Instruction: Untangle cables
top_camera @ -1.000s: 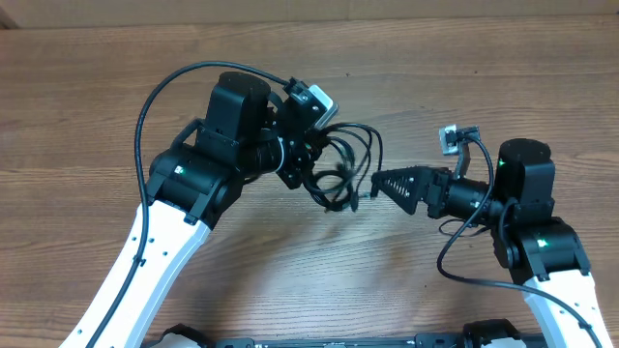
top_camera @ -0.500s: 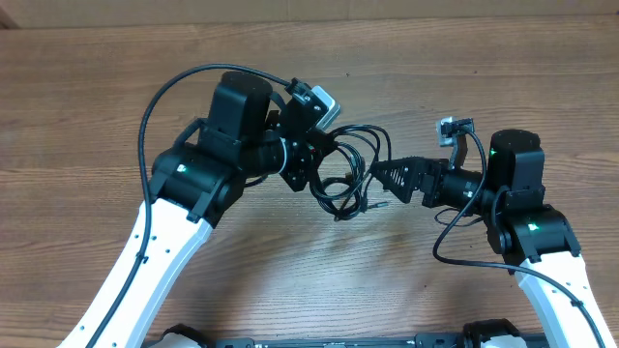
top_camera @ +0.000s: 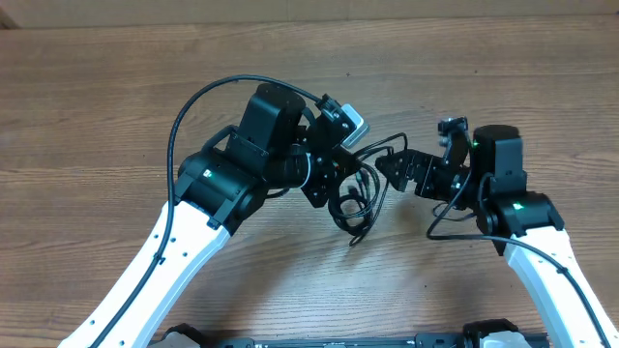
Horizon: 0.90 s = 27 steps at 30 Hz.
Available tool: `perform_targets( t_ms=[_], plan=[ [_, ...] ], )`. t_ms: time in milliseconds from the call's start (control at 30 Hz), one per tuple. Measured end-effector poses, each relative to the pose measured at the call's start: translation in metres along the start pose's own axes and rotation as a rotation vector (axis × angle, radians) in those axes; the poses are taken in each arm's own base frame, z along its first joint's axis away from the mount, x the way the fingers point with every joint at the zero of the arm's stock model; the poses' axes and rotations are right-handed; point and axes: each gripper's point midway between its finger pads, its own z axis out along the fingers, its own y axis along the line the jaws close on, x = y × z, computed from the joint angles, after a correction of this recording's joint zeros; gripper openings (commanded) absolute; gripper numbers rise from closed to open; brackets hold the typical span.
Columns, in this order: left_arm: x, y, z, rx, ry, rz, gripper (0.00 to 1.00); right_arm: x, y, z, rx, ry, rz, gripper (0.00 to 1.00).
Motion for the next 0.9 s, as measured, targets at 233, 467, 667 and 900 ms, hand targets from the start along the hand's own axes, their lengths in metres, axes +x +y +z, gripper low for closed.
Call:
perform_targets(
  t_ms=[233,467,667,900],
  plan=[
    [0.018,0.013,-0.006,-0.028,0.063,-0.068,0.04,0.009,-0.067,-0.007,0.359,-0.011,0.063,1.0],
    [0.022,0.017,-0.008,-0.039,0.076,-0.086,0.05,0.003,-0.082,-0.013,0.448,-0.048,0.064,1.0],
    [0.024,0.025,-0.009,-0.084,0.082,-0.112,0.04,0.015,-0.055,-0.003,0.282,0.028,0.075,1.0],
    [0.029,0.052,-0.014,-0.257,0.076,-0.306,0.04,0.022,-0.024,0.002,0.1,0.089,-0.003,1.0]
  ],
)
